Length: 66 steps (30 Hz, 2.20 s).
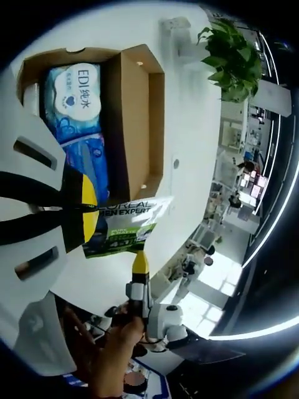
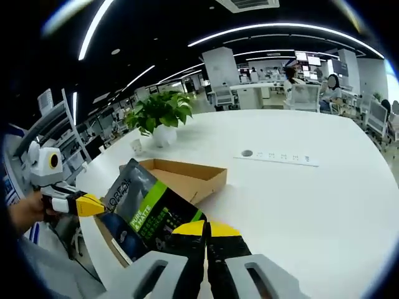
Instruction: Operate the shoe box by opening the lid, removing the specified soft item, and placing it in the target area until the item is outside and the box remains undamaged.
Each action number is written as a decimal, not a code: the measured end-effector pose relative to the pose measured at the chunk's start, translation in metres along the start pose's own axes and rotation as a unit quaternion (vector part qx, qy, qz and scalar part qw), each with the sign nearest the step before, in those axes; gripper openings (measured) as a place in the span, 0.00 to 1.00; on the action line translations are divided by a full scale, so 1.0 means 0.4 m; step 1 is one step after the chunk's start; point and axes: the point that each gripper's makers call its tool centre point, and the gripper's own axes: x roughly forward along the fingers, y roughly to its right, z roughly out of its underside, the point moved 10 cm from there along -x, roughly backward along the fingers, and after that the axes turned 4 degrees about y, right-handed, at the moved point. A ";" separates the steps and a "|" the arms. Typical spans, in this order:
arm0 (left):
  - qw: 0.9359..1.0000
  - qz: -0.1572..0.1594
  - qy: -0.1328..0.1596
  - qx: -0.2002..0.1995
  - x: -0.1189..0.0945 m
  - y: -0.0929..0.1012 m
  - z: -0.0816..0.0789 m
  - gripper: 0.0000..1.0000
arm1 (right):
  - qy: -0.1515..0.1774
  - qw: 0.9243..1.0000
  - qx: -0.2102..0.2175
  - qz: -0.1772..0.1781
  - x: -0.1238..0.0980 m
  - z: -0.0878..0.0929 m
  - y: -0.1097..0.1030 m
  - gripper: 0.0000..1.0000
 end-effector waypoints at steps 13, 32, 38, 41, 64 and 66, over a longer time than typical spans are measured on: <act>1.000 0.005 -0.021 -0.002 0.096 0.069 0.019 0.00 | -0.012 1.000 0.005 0.020 -0.032 0.028 0.091 0.00; 0.998 0.006 -0.059 0.017 0.205 0.147 0.058 0.00 | -0.039 0.998 0.003 0.050 -0.024 0.071 0.205 0.00; 0.997 0.000 -0.072 0.041 0.236 0.171 0.077 0.00 | -0.047 0.997 -0.006 0.056 -0.015 0.080 0.235 0.00; 0.995 -0.001 -0.080 0.057 0.248 0.178 0.086 0.00 | -0.053 0.997 -0.008 0.059 -0.005 0.088 0.251 0.00; 0.958 -0.009 -0.163 0.235 0.359 0.219 0.131 0.00 | -0.062 0.995 -0.020 0.072 0.019 0.145 0.324 0.00; 0.948 -0.009 -0.177 0.264 0.365 0.218 0.137 0.00 | -0.066 0.995 -0.023 0.070 0.026 0.152 0.327 0.00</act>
